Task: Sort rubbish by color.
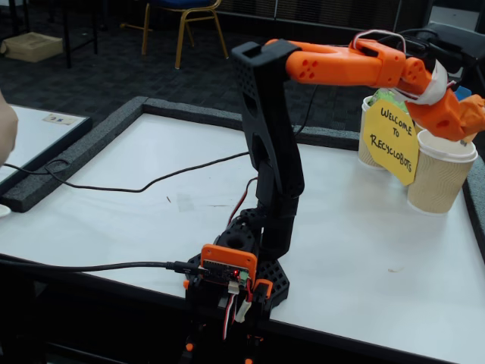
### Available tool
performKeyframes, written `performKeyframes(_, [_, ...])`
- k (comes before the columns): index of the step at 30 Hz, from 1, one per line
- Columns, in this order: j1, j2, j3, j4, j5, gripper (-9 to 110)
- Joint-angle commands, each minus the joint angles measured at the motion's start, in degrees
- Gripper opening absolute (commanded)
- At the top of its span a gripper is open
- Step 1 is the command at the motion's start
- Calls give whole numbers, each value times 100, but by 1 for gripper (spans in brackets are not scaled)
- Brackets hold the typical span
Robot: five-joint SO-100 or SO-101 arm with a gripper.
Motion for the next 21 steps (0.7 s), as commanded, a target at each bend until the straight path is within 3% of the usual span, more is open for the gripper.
performKeyframes(1, [-193,70,-809,-193,53,0])
performKeyframes(4, [-237,35,-800,-202,53,0])
performKeyframes(8, [-264,26,-738,-141,53,17])
performKeyframes(16, [-281,18,-677,-53,53,29])
performKeyframes(21, [-272,18,-677,-9,53,23])
